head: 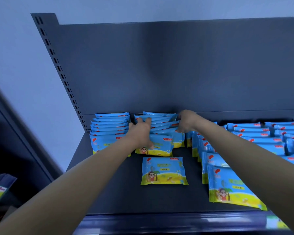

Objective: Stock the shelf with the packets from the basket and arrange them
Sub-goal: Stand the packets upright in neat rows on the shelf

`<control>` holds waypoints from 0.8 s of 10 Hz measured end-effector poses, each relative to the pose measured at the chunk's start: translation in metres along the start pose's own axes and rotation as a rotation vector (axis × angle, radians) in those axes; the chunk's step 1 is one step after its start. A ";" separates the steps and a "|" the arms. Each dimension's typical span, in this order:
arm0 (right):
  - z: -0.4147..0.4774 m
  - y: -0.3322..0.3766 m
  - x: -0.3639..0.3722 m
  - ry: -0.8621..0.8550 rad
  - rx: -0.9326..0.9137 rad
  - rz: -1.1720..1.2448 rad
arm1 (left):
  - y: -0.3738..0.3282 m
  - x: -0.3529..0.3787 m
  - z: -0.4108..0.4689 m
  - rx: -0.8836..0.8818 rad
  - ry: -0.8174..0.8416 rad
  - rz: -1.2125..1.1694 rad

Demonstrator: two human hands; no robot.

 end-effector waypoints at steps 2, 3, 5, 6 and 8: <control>-0.015 0.007 -0.005 0.060 -0.043 0.128 | -0.015 0.013 0.001 -0.066 -0.057 -0.099; -0.024 0.009 -0.006 0.011 0.099 0.759 | -0.016 0.013 0.001 -0.063 -0.078 -0.103; -0.008 0.012 0.010 0.126 0.085 0.810 | -0.011 0.011 -0.004 -0.069 0.058 -0.037; -0.002 0.012 0.014 0.159 0.078 0.875 | -0.011 0.009 -0.002 -0.057 0.024 -0.074; 0.004 0.009 0.018 0.145 0.097 0.958 | -0.003 -0.002 0.005 -0.112 0.134 -0.210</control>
Point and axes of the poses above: each hand's wrist, its own z-axis towards the middle knuckle, its own x-axis out of the palm, y = z × x, the point moved 1 cm from there along z, towards the middle knuckle, and after that the axes turned 4 degrees about -z, right-handed, at the moved point
